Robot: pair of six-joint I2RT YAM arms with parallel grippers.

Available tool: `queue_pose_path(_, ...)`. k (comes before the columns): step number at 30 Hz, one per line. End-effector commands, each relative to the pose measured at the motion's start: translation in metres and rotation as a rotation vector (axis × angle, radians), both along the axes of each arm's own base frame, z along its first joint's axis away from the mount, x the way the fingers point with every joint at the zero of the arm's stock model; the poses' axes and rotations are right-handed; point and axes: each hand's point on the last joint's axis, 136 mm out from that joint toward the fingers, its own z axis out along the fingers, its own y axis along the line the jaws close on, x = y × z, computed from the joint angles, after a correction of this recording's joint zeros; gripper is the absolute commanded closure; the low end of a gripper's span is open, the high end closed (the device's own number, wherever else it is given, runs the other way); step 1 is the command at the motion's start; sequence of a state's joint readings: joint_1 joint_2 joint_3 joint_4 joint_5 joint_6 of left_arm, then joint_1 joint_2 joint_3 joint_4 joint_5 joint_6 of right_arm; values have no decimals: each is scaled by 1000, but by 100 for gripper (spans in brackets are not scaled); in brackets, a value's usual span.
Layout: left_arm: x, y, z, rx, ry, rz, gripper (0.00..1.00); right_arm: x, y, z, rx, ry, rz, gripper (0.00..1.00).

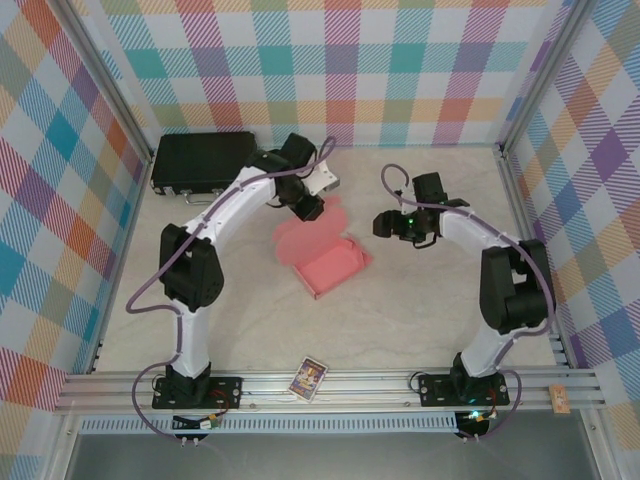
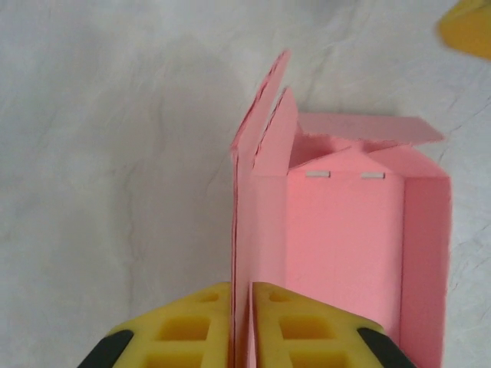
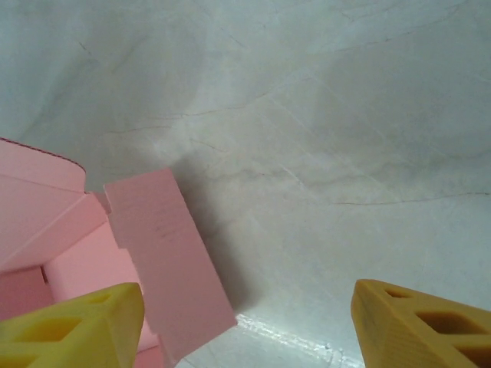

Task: Fold the paper box

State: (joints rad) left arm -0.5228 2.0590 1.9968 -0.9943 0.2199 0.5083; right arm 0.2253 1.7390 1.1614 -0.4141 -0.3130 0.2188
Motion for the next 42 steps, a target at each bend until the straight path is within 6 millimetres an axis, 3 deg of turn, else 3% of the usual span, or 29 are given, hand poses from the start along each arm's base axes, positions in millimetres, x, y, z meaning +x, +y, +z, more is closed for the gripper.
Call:
queue_pose_path(1,-15,-17,1,33,8,-180,84,-3,11,-3,62,49,98,31)
queue_pose_path(6,-6,-33,-4,28,-7,-232,78,-9,26,-9,161,98,121,33)
queue_pose_path(9,2,-41,7,10,-37,-233,65,-12,27,-12,176,108,113,33)
queue_pose_path(14,6,-52,46,-55,-133,-239,38,-7,35,-15,220,123,133,34)
queue_pose_path(18,8,-48,81,-87,-217,-195,32,-1,36,-26,210,155,129,35)
queue_pose_path(24,5,-18,155,-176,-384,27,26,-1,44,-26,256,167,158,35)
queue_pose_path(27,-13,16,182,-250,-452,233,21,-4,51,-22,308,189,189,36)
queue_pose_path(29,-28,50,185,-304,-469,439,15,-6,53,-21,325,199,197,36)
queue_pose_path(32,-69,87,164,-397,-422,616,14,-7,54,-23,332,214,196,36)
queue_pose_path(34,-90,102,133,-458,-363,712,13,-8,55,-25,332,224,195,37)
queue_pose_path(38,-116,109,72,-560,-193,852,12,-11,52,-34,284,238,182,39)
queue_pose_path(42,-122,110,23,-569,-85,953,12,-11,47,-42,242,241,157,38)
